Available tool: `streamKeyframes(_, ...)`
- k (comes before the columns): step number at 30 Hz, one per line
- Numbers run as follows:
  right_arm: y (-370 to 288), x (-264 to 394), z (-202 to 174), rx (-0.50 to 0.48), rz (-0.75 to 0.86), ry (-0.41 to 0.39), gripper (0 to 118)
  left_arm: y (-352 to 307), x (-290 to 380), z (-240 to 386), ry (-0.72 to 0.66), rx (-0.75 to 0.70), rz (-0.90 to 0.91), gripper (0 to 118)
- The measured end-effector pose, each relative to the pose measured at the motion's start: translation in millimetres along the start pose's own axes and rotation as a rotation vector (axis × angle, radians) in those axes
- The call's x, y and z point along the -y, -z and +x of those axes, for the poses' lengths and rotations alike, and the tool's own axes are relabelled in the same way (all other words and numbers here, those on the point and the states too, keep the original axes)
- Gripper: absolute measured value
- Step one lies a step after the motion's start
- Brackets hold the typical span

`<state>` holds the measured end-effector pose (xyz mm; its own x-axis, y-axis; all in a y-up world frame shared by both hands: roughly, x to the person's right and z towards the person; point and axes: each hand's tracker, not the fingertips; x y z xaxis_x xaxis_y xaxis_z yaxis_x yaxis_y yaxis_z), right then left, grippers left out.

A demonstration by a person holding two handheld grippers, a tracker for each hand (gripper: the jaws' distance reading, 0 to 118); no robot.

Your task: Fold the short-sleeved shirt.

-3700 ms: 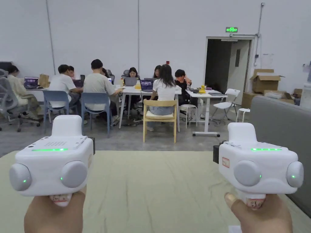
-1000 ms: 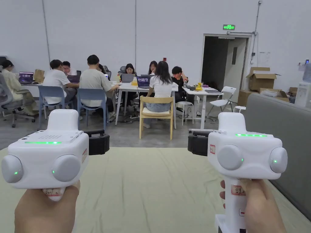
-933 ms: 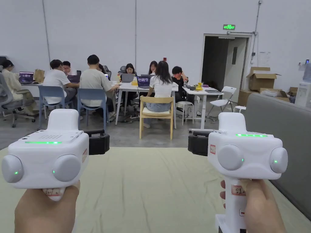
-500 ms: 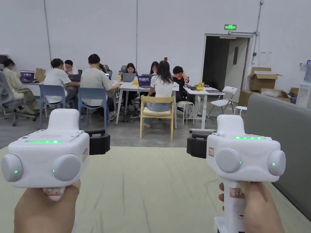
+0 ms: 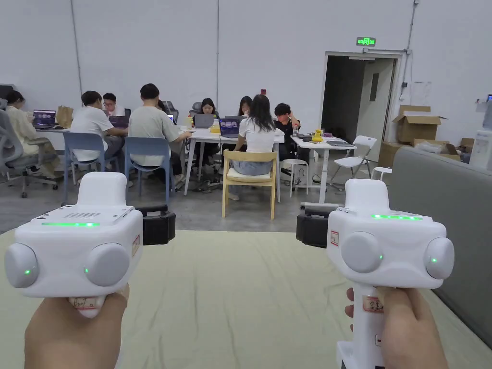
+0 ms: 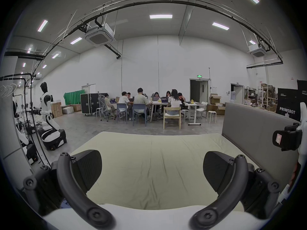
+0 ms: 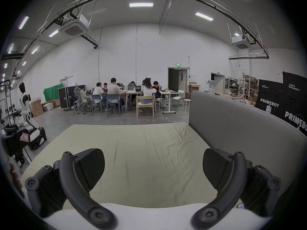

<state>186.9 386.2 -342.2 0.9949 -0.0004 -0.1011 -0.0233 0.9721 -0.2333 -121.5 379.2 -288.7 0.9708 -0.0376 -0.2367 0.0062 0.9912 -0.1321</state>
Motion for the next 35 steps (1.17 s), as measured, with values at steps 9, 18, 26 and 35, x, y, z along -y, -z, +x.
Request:
streamKeyframes(9, 1.7, -2.4, 12.6, -0.014, -0.005, 0.043, 118, 5.3, 0.2, 1.0, 0.005, 0.006, -0.005, 118)
streamKeyframes(18, -1.9, -3.3, 5.0, -0.01, -0.006, 0.019, 118, 4.4, 2.0, 3.2, 0.01, 0.01, -0.016, 118)
streamKeyframes(26, -0.2, -3.9, 4.0, -0.018, -0.01, 0.021, 118, 7.4, 7.5, 1.5, 0.004, 0.009, -0.029, 118)
streamKeyframes(35, 1.1, -3.6, 3.6, -0.025, -0.022, 0.027, 118, 9.5, 8.5, 0.1, -0.001, 0.01, -0.039, 118)
